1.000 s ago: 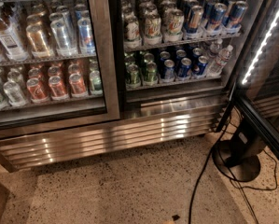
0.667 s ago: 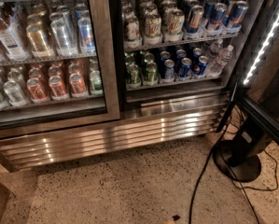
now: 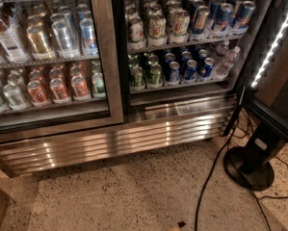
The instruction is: Open right fridge door
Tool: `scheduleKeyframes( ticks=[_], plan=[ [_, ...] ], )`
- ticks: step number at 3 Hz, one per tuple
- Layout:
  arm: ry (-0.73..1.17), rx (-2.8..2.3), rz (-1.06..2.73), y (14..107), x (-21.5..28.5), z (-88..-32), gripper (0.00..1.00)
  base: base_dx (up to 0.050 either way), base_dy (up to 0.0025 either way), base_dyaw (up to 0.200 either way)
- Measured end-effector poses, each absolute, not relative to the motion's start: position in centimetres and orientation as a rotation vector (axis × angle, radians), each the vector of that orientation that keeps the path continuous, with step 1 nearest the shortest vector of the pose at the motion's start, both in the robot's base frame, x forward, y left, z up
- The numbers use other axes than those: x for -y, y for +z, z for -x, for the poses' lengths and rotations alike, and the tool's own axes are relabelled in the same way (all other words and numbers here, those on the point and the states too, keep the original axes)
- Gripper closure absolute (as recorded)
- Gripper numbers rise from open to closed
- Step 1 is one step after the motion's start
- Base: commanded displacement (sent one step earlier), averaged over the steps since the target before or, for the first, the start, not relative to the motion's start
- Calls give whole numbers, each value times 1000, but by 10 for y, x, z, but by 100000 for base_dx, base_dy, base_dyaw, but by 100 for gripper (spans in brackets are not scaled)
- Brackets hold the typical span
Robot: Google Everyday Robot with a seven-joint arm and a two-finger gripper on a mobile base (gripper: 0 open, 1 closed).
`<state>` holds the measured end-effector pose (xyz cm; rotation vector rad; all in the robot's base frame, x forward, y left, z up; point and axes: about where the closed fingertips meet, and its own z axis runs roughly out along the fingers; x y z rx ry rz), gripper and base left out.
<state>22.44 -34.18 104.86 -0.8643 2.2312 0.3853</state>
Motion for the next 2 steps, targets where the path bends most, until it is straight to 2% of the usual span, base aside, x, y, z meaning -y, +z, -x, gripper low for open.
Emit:
scheduleKeyframes(
  ticks=[1, 2],
  plan=[
    [303, -2162, 884, 1041, 291, -213, 0, 0, 0, 0],
    [270, -2027, 867, 1033, 188, -211, 0, 0, 0, 0]
  ],
)
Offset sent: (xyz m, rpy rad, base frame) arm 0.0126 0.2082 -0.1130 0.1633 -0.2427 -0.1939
